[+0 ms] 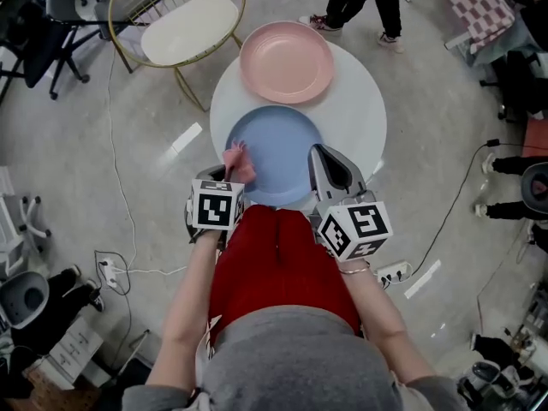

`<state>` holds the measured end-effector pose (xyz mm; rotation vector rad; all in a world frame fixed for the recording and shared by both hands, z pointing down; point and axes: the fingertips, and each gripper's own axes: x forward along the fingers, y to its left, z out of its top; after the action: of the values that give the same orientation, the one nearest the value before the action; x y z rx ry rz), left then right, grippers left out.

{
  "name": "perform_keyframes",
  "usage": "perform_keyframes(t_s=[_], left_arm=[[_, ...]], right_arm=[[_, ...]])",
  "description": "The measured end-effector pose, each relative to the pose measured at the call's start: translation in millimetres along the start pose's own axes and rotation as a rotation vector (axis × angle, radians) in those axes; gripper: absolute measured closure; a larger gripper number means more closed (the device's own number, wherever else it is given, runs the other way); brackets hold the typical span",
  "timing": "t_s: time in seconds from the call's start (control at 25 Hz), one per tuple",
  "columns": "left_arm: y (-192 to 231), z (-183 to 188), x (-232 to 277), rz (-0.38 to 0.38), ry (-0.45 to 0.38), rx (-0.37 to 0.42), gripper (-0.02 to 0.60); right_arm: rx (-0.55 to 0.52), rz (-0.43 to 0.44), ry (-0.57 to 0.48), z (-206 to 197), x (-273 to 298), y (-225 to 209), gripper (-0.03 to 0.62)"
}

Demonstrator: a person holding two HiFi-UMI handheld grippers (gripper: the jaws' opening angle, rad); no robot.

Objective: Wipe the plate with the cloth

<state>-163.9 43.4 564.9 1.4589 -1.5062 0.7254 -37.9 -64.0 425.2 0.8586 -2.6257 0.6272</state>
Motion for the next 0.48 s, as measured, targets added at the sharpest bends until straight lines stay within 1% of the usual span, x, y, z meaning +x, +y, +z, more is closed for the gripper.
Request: perform_keyframes(t_s=[0.32,0.48], left_arm=[[6.8,40.8,-22.1,0.021,-0.112,0.060,0.549],[4.1,62.6,-34.2,0.019,-0.196,0.074,0.549]], right_arm=[[-0.002,-0.028,-0.056,13.3,-7.8,4.0,0.565],[-0.005,-0.042,-0.081,19.0,-14.1,3.6,0.565]])
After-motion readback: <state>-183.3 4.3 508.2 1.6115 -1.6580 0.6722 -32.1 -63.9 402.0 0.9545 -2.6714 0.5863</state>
